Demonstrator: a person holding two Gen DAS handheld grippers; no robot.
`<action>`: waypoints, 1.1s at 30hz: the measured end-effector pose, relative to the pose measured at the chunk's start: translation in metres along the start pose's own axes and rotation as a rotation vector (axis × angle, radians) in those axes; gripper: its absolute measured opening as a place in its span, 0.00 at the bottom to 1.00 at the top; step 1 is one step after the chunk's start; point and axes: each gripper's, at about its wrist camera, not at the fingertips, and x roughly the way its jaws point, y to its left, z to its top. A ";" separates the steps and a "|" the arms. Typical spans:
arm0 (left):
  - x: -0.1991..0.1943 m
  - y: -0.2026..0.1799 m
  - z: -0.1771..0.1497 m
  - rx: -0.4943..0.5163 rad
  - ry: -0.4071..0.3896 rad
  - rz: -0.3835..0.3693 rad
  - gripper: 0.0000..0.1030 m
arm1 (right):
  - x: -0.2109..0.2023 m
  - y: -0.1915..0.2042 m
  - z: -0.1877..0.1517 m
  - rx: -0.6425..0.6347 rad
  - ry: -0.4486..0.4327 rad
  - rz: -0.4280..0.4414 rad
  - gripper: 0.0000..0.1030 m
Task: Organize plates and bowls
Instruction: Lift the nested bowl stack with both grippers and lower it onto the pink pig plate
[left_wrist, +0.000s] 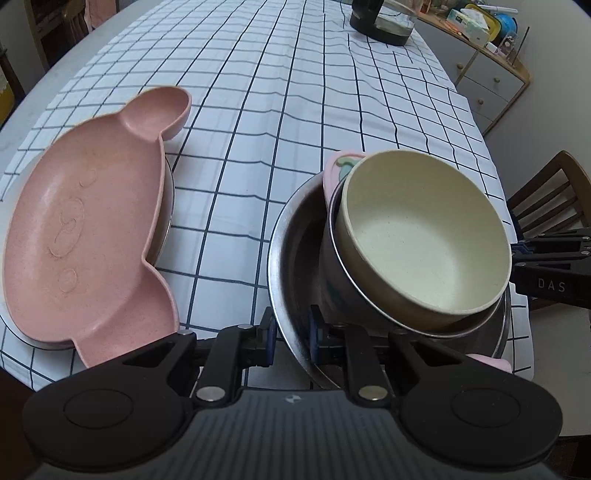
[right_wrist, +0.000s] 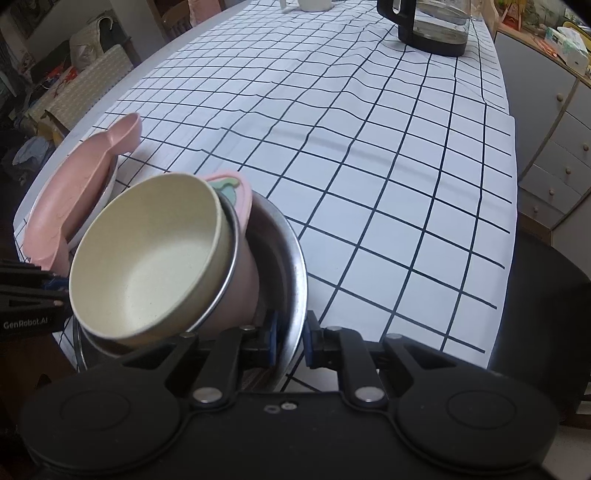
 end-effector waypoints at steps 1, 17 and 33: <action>-0.002 0.000 0.000 -0.002 -0.004 -0.003 0.15 | -0.002 0.000 -0.001 -0.004 -0.004 0.000 0.14; -0.061 0.020 0.024 0.016 -0.115 -0.006 0.15 | -0.054 0.029 0.022 0.008 -0.131 -0.023 0.13; -0.104 0.137 0.062 0.150 -0.161 -0.041 0.15 | -0.061 0.135 0.063 0.106 -0.232 -0.053 0.12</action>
